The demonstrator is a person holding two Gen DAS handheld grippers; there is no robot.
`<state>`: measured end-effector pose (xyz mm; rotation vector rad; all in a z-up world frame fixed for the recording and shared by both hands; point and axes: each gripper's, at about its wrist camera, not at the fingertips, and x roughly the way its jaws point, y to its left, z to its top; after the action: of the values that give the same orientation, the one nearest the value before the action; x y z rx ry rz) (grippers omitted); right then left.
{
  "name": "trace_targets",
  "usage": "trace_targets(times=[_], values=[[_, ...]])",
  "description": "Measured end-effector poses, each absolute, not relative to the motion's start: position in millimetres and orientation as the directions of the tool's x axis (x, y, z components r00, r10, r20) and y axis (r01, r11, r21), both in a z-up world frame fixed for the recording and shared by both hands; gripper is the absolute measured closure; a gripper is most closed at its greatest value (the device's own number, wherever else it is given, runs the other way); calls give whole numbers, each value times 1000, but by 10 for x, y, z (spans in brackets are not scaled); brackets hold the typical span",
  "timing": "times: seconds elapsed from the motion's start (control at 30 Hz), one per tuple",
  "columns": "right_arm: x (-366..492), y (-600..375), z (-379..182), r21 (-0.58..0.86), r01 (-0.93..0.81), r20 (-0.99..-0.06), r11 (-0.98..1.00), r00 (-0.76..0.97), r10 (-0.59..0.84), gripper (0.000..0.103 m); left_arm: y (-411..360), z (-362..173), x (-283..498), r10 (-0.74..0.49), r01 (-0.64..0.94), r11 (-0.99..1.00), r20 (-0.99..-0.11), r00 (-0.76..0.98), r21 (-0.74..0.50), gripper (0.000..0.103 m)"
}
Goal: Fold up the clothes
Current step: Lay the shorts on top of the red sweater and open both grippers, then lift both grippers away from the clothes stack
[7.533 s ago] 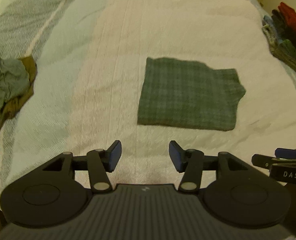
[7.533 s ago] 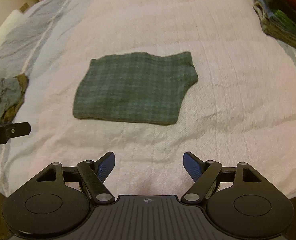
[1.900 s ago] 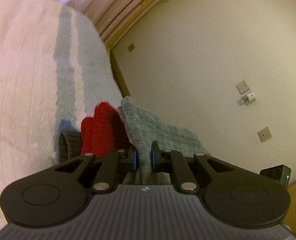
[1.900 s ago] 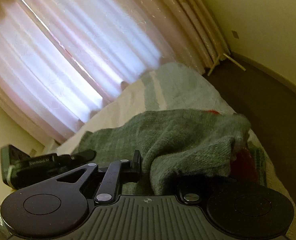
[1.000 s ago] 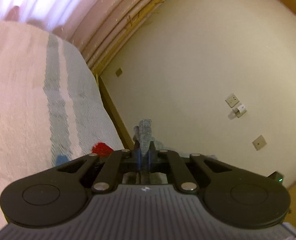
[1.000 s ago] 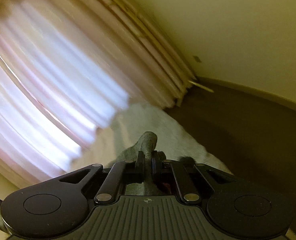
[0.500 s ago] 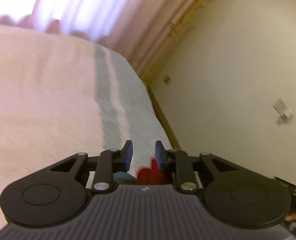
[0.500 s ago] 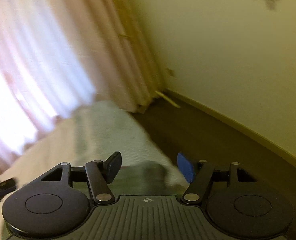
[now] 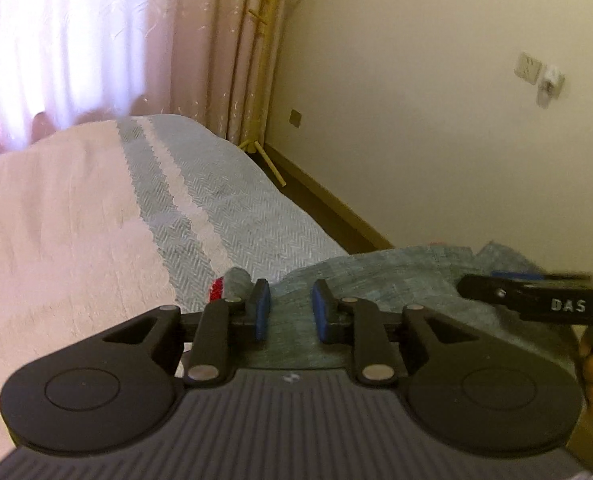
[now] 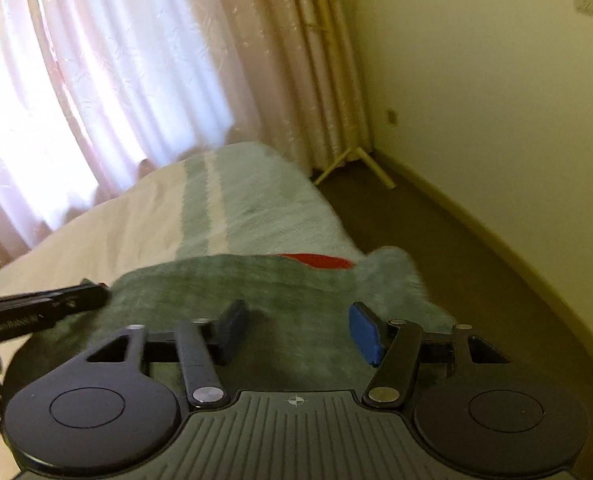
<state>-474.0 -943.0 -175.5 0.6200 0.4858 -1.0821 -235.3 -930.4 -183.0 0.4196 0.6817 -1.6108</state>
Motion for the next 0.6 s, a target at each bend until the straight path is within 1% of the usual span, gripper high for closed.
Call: trace_targets(times=[0.07, 0.13, 0.17, 0.27, 0.37, 0.47, 0.5, 0.6], values=[[-4875, -9242, -1636, 219, 919, -623, 328, 391, -678, 43, -9244, -1817, -2296, -771, 981, -29, -621, -144, -191, 82], [-5001, -9049, -1523, 215, 921, -604, 326, 388, -696, 43, -9097, -1738, -2263, -782, 985, 7, -615, -101, -170, 87], [-5025, -8927, -1494, 216, 918, -601, 332, 393, -696, 43, -8996, -1679, -2245, -789, 984, 21, -608, -92, -177, 87], [-5068, -8583, -1441, 220, 912, -595, 346, 406, -694, 43, -8562, -1457, -2287, -799, 971, 12, -586, -135, -240, 91], [-5013, -8359, -1532, 224, 905, -617, 363, 420, -665, 44, -8210, -1327, -2463, -798, 967, -23, -578, -172, -256, 92], [-4914, -8333, -1731, 191, 911, -677, 365, 391, -623, 44, -8109, -1456, -2662, -770, 978, -29, -619, -155, -208, 93], [-4896, -8324, -1765, 183, 911, -685, 369, 387, -617, 44, -8110, -1540, -2692, -755, 980, -13, -641, -139, -198, 94], [-4877, -8289, -1716, 177, 910, -687, 376, 388, -615, 43, -8117, -1623, -2672, -742, 977, 31, -659, -119, -211, 94]])
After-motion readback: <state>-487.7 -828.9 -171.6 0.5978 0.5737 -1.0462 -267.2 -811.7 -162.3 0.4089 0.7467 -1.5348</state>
